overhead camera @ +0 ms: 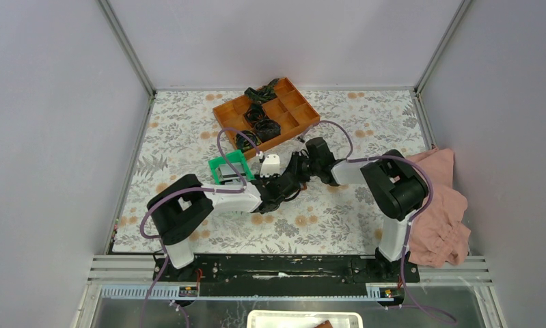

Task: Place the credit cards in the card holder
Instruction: Insert the credit card into the card holder.

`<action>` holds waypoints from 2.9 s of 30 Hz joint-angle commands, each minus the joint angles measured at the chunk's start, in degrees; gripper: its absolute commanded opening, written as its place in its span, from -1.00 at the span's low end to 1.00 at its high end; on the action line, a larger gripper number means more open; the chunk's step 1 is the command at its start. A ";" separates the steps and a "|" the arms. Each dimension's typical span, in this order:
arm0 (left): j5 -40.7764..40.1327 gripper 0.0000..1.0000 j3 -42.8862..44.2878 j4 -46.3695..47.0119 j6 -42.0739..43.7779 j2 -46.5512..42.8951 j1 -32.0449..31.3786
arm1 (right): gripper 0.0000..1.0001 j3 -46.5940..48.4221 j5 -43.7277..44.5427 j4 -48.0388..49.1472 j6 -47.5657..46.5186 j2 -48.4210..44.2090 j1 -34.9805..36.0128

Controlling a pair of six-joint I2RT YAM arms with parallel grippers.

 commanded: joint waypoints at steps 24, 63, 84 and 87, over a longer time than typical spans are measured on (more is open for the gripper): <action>9.88 -0.81 -6.61 -4.98 1.16 3.05 0.01 | -0.26 5.22 10.84 -19.72 -6.44 -2.54 7.49; 9.43 -0.58 -10.43 1.30 3.92 -12.55 -2.02 | -0.06 12.78 16.42 -25.71 -7.47 -0.08 12.90; 8.32 -0.26 -10.94 -3.25 -0.39 -16.30 -2.14 | -0.09 2.54 16.90 -17.02 -4.51 -5.33 6.37; 8.38 -0.26 -10.65 -2.79 -0.26 -14.91 -2.28 | -0.09 0.47 15.83 -16.08 -4.72 -6.35 3.62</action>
